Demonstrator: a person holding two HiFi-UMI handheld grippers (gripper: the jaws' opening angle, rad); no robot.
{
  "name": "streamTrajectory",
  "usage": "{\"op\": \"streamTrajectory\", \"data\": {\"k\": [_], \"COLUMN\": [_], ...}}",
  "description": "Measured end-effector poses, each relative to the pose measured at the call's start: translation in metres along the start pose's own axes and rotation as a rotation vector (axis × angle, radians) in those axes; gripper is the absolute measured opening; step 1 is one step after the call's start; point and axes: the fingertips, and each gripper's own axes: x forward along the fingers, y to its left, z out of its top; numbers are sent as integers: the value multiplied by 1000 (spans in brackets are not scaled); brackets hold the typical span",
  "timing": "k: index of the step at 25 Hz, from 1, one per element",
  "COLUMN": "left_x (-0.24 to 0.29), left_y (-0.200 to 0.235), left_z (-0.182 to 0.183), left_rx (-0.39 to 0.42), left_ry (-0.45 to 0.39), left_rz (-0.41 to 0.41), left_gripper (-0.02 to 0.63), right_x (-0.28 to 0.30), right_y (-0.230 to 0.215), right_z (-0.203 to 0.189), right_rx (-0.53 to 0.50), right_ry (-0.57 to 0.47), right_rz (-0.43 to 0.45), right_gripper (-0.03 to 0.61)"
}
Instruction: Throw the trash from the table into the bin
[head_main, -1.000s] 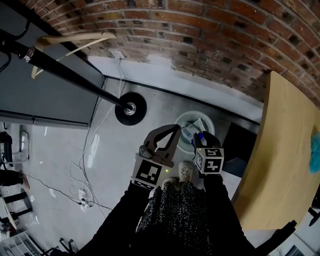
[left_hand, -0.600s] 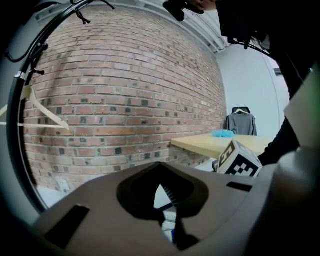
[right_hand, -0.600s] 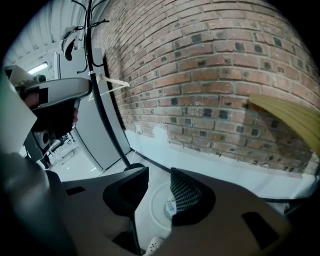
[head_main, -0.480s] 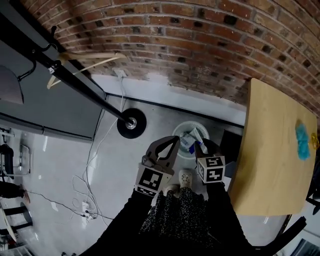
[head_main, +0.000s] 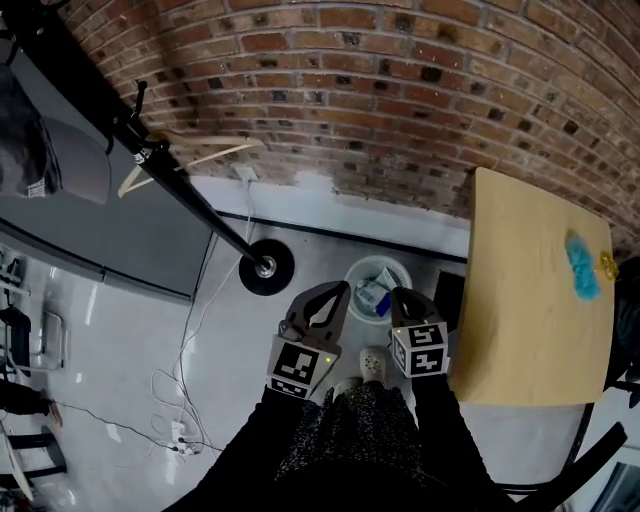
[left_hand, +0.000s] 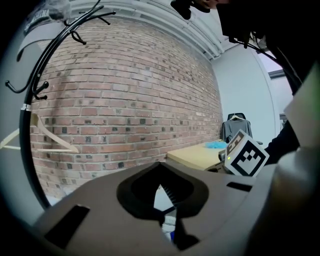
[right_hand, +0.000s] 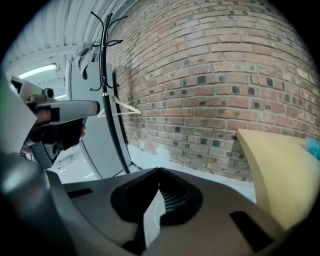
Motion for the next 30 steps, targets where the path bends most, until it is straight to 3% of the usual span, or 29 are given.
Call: {"op": "streamTrajectory", "data": {"k": [5,9,20,30], "left_x": [-14,-15,5,35], "left_y": [-10,-32,-118,-170], "left_z": [24,44,85,93], "left_rx": [18,39,78,112], "left_ry": [-42,-78,-128,-104], "left_rz": [-29,-88,-279,-340], "left_gripper": [6,6,6,6], "right_x": [-38,-76,-184,-240], "right_y": [6,-6,-83,-152], "right_z": [21,27,21,20], "right_rx": [13,16,115,142], "right_ry": [-75,-113,-194,-261], "right_rz": [-18,-90,-345,-471], "right_gripper": [12,11,11,11]}}
